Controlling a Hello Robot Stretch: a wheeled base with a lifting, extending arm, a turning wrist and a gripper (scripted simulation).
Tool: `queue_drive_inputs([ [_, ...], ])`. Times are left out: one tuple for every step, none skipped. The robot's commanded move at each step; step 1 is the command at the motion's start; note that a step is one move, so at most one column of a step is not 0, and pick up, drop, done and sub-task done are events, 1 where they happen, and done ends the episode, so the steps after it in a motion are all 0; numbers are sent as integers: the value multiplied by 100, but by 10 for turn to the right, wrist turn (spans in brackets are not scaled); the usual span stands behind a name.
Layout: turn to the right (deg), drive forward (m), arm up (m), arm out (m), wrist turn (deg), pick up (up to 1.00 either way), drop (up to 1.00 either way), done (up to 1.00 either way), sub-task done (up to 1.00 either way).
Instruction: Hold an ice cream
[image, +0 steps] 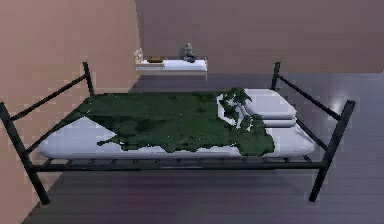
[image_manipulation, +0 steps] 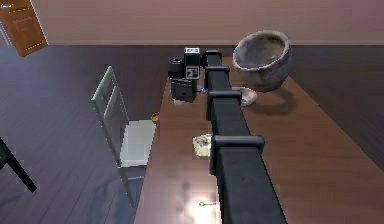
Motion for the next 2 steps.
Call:
queue_drive_inputs([
  [0, 0, -30, 0, 0, 0, 0, 0, 0],
  [0, 0, 0, 0, 0, 100, 0, 0, 0],
])
